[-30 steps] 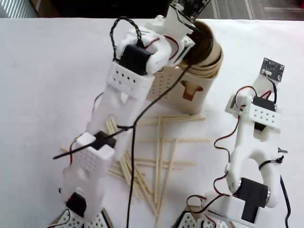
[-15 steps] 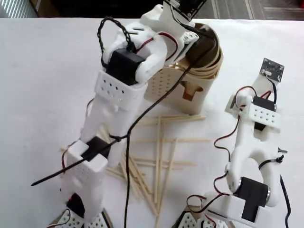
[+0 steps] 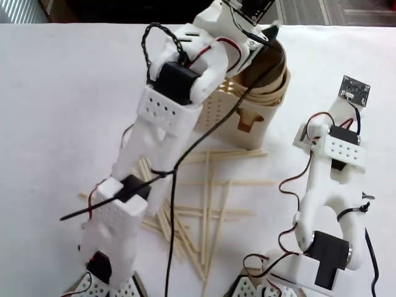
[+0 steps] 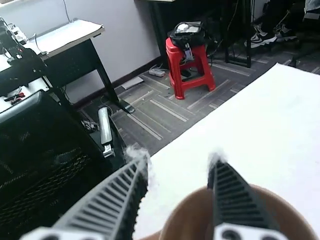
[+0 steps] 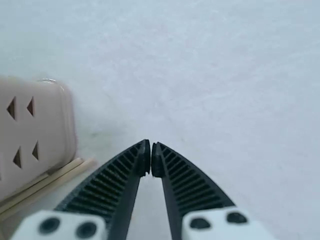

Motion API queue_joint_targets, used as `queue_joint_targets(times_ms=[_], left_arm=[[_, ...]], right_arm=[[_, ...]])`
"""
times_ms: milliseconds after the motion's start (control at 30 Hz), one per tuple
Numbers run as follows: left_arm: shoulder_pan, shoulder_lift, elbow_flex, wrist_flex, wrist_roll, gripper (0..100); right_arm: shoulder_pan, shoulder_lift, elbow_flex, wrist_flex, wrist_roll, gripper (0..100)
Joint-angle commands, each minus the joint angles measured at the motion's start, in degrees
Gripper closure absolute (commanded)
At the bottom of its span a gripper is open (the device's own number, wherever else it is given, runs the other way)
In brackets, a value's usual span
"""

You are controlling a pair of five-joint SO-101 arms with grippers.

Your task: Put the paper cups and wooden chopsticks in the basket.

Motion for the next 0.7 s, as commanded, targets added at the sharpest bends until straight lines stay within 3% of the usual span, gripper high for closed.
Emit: queue_joint_targets(times_ms=[0, 333, 667], left_arm=[[0.66, 1.54, -0.62, -0.79, 0.35, 80], [0.75, -0.31, -2.81, 0.35, 0.0, 80], [-4.97, -10.15, -12.31, 19.43, -4.84, 84]], right_arm=[[-0.66, -0.22, -2.2, -0.48, 0.26, 98.1], [-0.66, -0.22, -2.2, -0.57, 0.26, 98.1], [-0.66, -0.48, -2.11, -0.48, 0.26, 98.1]])
